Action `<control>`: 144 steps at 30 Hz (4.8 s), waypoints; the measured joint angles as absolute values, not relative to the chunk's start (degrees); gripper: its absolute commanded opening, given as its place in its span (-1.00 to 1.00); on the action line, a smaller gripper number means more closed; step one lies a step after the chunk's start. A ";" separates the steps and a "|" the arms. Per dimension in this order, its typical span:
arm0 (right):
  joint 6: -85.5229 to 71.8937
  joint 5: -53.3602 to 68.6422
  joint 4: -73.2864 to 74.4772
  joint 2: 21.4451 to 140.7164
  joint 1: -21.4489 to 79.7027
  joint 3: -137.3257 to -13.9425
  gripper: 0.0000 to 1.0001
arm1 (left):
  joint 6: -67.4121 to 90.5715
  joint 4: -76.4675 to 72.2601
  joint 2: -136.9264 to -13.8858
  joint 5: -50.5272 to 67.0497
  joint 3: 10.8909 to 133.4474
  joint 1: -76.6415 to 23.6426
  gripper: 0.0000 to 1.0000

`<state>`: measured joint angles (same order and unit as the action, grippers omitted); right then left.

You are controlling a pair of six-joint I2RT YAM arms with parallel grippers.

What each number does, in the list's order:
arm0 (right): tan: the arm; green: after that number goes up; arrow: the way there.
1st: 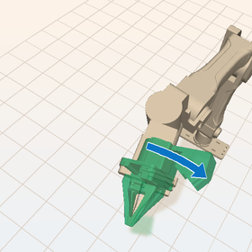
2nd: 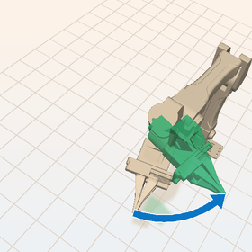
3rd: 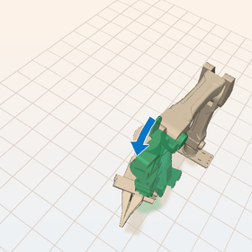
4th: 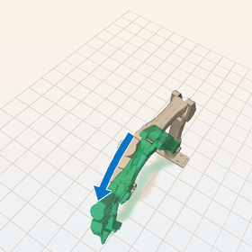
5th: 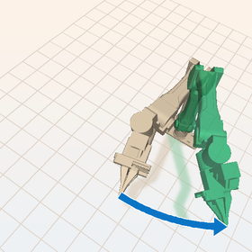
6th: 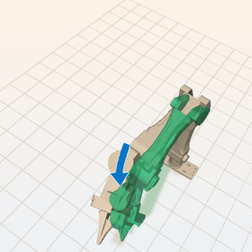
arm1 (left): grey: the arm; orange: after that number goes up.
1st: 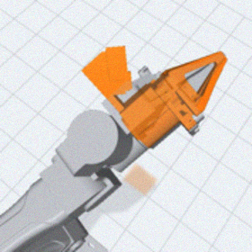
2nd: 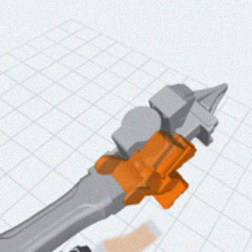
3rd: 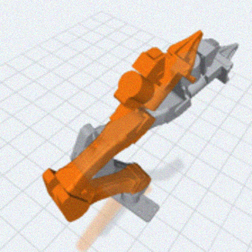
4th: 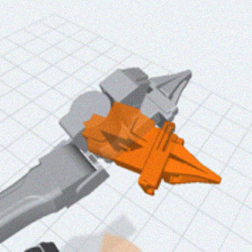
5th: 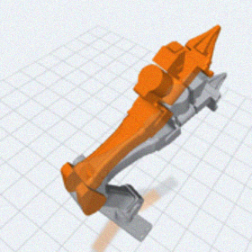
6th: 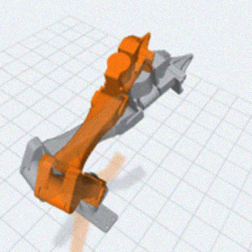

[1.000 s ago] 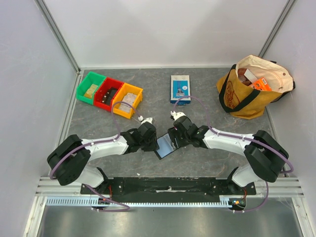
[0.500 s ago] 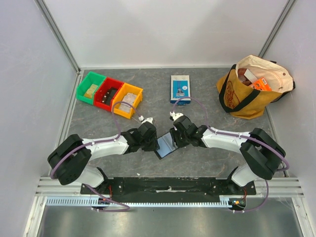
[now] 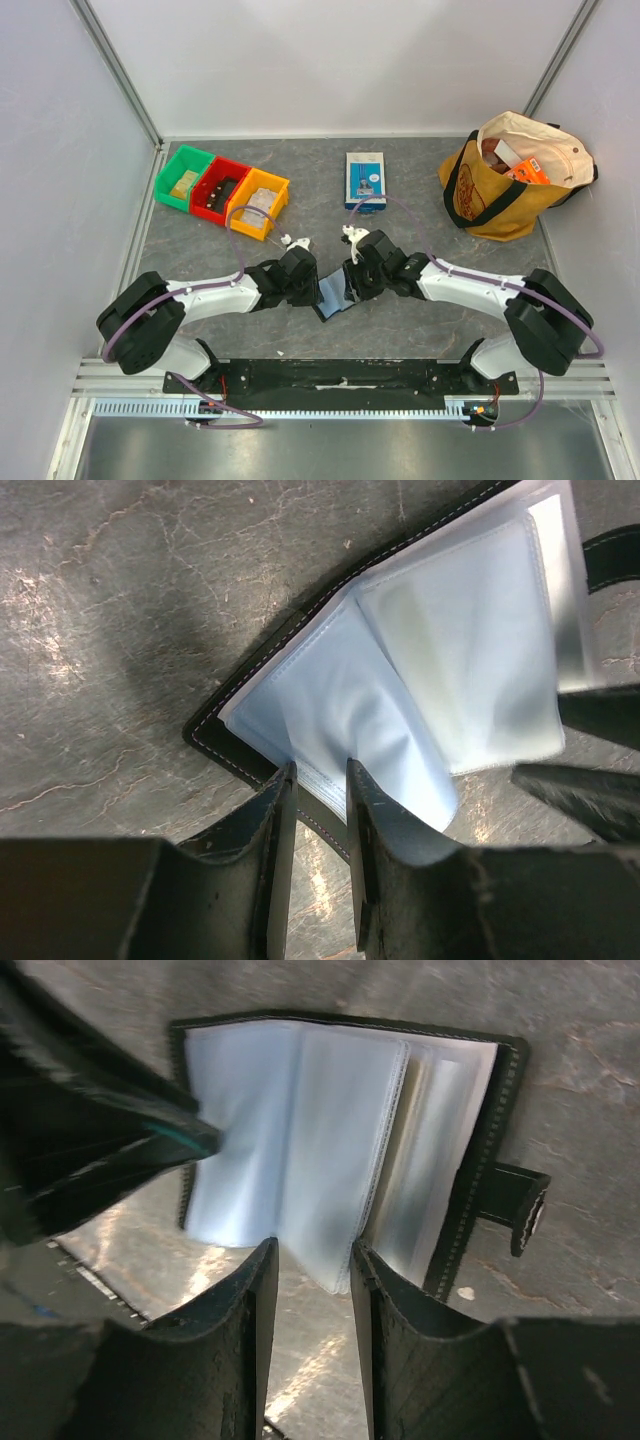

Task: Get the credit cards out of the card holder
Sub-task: Remove the credit card from the card holder.

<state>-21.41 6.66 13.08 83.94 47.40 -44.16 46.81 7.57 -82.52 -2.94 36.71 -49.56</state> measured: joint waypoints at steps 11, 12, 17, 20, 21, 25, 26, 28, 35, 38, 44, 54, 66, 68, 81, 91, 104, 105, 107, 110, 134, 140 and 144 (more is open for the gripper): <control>-22.48 17.96 7.97 80.73 50.37 -46.26 -0.13 | 46.85 6.70 -81.25 -2.90 35.46 -49.65 -0.36; -22.46 18.52 7.88 80.75 50.59 -46.26 -0.13 | 46.85 6.72 -80.88 -2.90 35.18 -49.65 -0.36; -22.46 19.70 7.77 81.60 51.16 -46.33 -0.14 | 46.96 7.60 -78.13 -3.33 33.85 -49.65 -0.36; -22.37 18.46 7.97 81.58 51.22 -46.33 -0.14 | 47.53 8.54 -74.11 -5.28 32.49 -49.65 -0.36; -22.31 17.63 8.23 81.58 51.24 -46.33 -0.14 | 47.75 8.99 -72.29 -6.13 31.97 -49.65 -0.35; -21.96 13.72 9.43 81.58 50.61 -46.33 -0.17 | 48.21 10.68 -66.11 -8.14 30.81 -49.65 -0.35; -21.82 13.17 9.65 81.60 50.19 -46.33 -0.17 | 48.18 10.61 -65.52 -8.23 30.81 -49.65 -0.35; -21.52 12.91 9.98 81.82 48.97 -46.33 -0.19 | 48.18 10.04 -65.49 -7.92 30.89 -49.65 -0.35; -20.95 15.29 9.67 86.24 44.53 -46.35 -0.22 | 48.14 6.39 -74.43 -5.23 34.06 -49.65 -0.42; -20.97 17.23 8.78 88.07 42.94 -46.35 -0.25 | 48.14 5.02 -77.82 -4.67 34.94 -49.65 -0.47; -21.52 22.06 4.84 91.39 40.12 -46.30 -0.30 | 48.21 3.73 -81.58 -4.34 34.98 -49.63 -0.68; -23.14 27.44 -2.72 93.32 36.77 -41.45 -0.35 | 49.71 0.75 -82.39 -3.86 34.00 -49.52 -0.83; -24.67 30.57 -6.13 92.33 34.61 -38.06 -0.53 | 50.19 -0.19 -82.39 -3.27 33.45 -49.21 -0.86; -25.41 31.53 -7.53 92.49 34.59 -37.34 -0.62 | 50.19 -0.16 -82.39 -3.27 33.45 -49.21 -0.87; -28.75 37.60 -14.83 93.86 30.72 -33.69 -1.00 | 50.22 -0.38 -82.39 -2.52 33.30 -48.66 -0.90; -28.91 38.74 -14.76 92.95 27.68 -33.01 -1.00 | 50.22 -0.38 -81.87 -1.87 32.82 -48.23 -0.83; -28.29 40.25 -14.57 93.03 27.68 -33.04 -1.00 | 48.88 1.80 -80.25 3.20 36.99 -48.25 -0.55; -28.21 40.34 -14.55 93.10 27.70 -33.04 -1.00 | 48.51 1.39 -80.77 3.51 37.78 -48.25 -0.59; -27.92 40.56 -14.55 93.45 27.70 -33.06 -1.00 | 47.97 0.10 -82.35 4.14 38.92 -48.25 -0.66; -27.59 40.69 -14.39 93.76 27.70 -33.06 -1.00 | 47.48 -1.08 -85.03 5.04 39.33 -48.25 -0.80; -27.55 42.04 -14.48 95.74 27.75 -33.85 -1.00 | 50.72 -4.99 -86.50 6.31 34.37 -48.23 -0.96; -27.86 41.95 -14.09 95.07 27.66 -33.89 -1.00 | 50.78 -5.26 -86.19 6.28 33.95 -48.25 -0.96; -27.53 39.75 -11.44 91.29 27.05 -33.91 -1.00 | 51.11 -5.89 -85.65 6.28 33.15 -48.23 -0.96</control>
